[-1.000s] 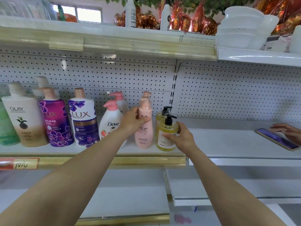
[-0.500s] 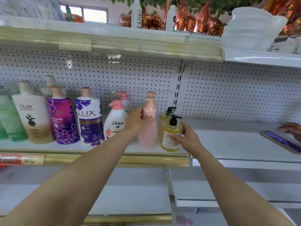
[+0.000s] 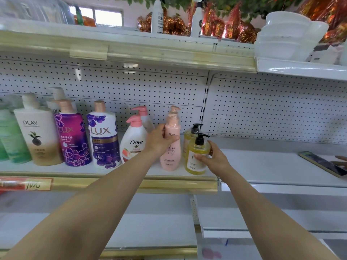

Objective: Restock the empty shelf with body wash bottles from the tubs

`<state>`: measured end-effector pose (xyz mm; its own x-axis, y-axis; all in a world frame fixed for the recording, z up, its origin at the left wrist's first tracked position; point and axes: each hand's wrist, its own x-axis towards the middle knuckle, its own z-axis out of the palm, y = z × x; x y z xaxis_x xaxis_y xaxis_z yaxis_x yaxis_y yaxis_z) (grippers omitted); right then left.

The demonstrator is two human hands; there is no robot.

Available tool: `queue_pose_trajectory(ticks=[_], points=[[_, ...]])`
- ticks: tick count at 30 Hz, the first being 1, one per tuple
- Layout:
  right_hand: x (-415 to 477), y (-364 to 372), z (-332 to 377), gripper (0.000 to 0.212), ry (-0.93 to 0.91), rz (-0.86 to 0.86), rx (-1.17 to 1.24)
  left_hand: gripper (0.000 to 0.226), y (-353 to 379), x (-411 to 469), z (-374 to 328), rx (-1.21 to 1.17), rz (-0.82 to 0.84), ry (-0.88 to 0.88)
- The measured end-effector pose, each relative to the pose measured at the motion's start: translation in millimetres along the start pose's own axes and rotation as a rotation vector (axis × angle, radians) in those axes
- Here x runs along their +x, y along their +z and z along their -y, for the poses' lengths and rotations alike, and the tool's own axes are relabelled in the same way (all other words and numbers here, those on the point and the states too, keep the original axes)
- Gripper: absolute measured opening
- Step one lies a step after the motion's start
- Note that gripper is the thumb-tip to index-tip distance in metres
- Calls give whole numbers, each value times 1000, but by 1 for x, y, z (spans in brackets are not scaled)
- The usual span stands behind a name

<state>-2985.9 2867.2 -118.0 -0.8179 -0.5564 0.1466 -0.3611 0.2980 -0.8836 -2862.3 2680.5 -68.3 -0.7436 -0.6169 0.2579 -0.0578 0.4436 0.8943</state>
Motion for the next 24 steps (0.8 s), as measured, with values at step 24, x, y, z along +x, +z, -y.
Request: queue_pose_trajectory(ticks=[24], points=[[-126,89,105,70,296,-212,-334,62,-160,-90,43,210,160,59]])
